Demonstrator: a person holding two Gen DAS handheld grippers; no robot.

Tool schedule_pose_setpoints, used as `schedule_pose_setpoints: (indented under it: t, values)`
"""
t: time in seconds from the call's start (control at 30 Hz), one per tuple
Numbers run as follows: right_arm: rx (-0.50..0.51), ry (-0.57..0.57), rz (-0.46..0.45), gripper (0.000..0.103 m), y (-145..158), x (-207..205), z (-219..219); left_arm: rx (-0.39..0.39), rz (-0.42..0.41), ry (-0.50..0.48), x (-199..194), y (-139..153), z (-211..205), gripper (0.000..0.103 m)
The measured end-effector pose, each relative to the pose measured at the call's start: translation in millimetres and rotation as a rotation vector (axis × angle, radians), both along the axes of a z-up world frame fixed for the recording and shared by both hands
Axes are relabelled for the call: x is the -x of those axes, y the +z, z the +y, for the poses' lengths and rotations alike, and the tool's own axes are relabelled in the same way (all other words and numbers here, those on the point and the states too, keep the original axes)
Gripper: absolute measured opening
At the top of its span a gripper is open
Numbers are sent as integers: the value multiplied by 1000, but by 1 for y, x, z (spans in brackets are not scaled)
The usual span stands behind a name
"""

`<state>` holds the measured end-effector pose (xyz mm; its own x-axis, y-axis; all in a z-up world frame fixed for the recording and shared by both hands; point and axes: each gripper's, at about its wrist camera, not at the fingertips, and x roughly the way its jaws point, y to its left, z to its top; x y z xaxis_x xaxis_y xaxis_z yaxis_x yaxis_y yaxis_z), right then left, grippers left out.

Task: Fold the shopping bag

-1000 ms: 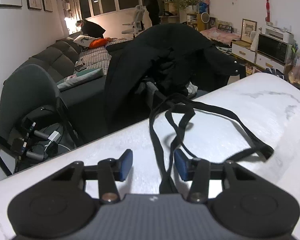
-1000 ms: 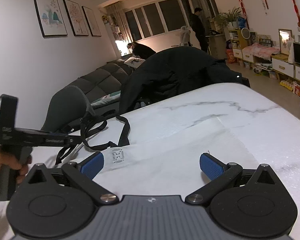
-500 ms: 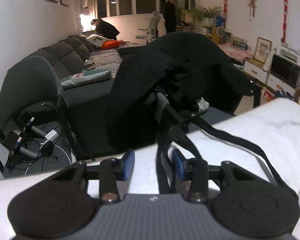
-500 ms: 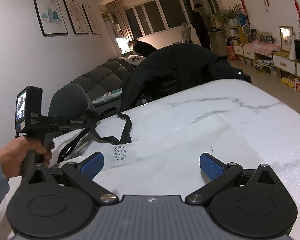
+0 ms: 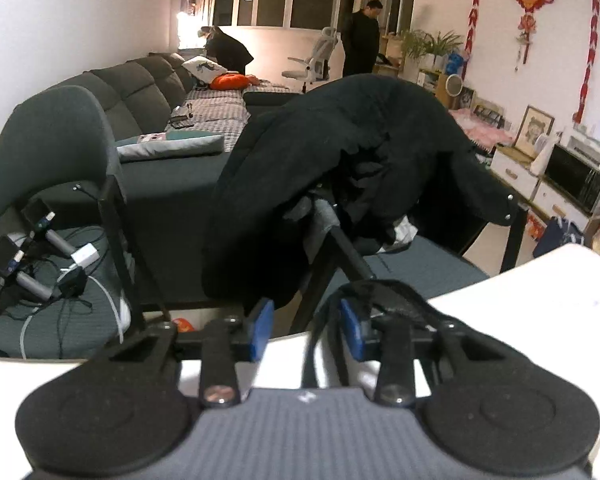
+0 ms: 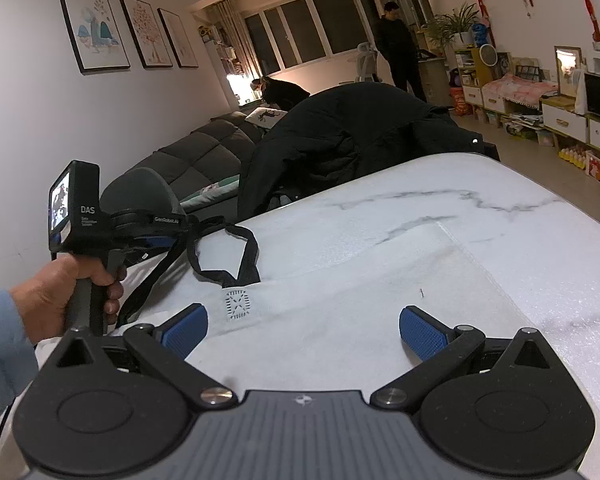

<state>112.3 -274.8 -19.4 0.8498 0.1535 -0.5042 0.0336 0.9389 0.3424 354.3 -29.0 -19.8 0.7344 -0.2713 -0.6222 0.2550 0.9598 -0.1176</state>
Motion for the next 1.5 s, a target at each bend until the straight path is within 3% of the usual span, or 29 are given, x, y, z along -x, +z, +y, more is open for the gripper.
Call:
schedule_pose_setpoints:
  t: [0.07,0.2,0.4,0.43,0.57,0.63,0.97,1.23,1.5]
  values:
    - [-1,1,2,103,0,0,0,31,11,-6,-1,0,-1,4]
    - [-7,4,7,103,-1,-1,-1,-1,4,-20,4,6,-9,3]
    - [-9,12,-2,103,0,1,-1,34,-57,-58,22,31,-10,3]
    - [-6,18,-6,100,0,1,0,37,-65,-65,26,35,-11,3]
    - [0,88,-27,69,2,3,5,48,-104,-102,47,55,-15,3]
    - [-1,125,-35,64,2,4,8,61,-130,-121,59,66,-16,3]
    - [-184,286,30,56,-6,-4,8,91,-247,-238,135,111,-19,3]
    - [-294,353,25,51,5,7,15,95,-263,-276,180,124,-11,3]
    - [-432,314,8,43,22,-15,32,106,-272,-322,214,129,-9,3]
